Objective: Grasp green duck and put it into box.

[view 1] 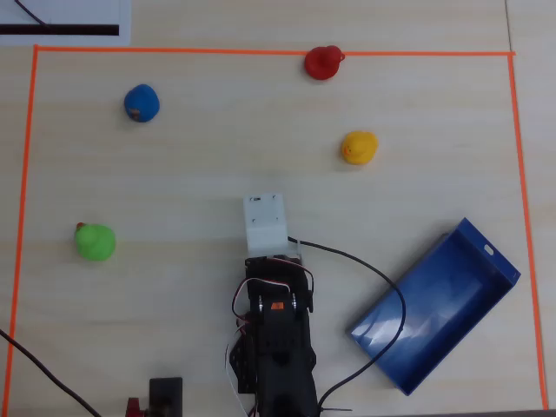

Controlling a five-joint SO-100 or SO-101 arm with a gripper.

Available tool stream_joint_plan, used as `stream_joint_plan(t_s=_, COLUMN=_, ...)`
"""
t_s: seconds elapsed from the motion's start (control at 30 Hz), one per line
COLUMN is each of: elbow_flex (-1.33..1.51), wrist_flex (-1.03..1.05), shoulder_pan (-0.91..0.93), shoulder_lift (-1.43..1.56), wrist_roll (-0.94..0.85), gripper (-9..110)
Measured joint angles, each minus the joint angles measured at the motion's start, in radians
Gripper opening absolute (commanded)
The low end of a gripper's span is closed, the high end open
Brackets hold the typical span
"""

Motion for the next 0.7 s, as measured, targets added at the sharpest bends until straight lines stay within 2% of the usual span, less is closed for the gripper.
stream_joint_plan(t_s=0.5, elbow_flex=0.0, wrist_flex=0.0, shoulder_pan=0.0, shoulder_lift=0.0, wrist_roll=0.0, gripper=7)
stream_joint_plan(t_s=0.7, elbow_flex=0.0, wrist_flex=0.0, shoulder_pan=0.0, shoulder_lift=0.0, wrist_roll=0.0, gripper=1)
